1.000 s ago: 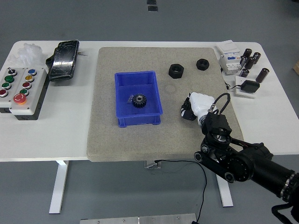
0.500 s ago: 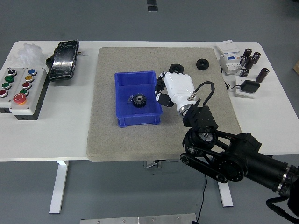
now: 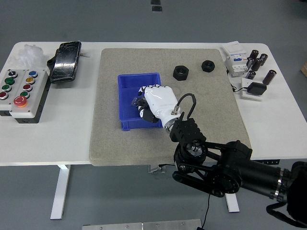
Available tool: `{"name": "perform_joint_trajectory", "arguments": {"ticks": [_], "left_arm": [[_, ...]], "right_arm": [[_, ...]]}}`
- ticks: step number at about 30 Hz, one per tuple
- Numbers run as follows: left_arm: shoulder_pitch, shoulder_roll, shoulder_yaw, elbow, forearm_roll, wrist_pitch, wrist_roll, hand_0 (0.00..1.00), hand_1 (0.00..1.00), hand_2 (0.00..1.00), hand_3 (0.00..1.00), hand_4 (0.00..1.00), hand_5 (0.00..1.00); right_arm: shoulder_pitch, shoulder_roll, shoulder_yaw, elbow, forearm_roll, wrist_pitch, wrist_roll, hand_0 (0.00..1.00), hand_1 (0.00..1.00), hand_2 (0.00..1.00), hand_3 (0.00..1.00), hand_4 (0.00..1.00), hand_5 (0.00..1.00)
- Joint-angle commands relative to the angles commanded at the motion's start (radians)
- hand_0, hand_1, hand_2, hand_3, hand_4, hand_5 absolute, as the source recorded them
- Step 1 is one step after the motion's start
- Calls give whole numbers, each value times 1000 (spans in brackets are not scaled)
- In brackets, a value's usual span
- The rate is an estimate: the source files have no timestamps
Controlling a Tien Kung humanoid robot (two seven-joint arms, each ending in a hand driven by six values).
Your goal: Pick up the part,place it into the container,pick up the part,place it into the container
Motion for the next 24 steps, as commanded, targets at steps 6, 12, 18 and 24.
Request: {"name": "perform_joint_trajectory", "arguments": {"ticks": [6,12,18,24], "left_arm": [[-1,0,-3,0,-7,1,-7,670,680,679,782,784,419],[-4,-1,-5,0,-7,2,-18,669,679,679,782,779,415],[8,-7,-12,0,1,3,-8,669,680,679,781,778,412],[18,-10,-25,0,8,7,-4,669,680,679,780,776,406]], "right_arm": [[-6,-1,16,3,1,-25,0,663,824,860,826,758,442],[-104,-31,153,-60,168,-192,102,608,765,801,758,754,442],[-248,-68,368,-77,399,-185,332,551,674,701,671,763,435],[-406,-103,603,48,637,-44,570,600,670,684,653,796,495]]}}
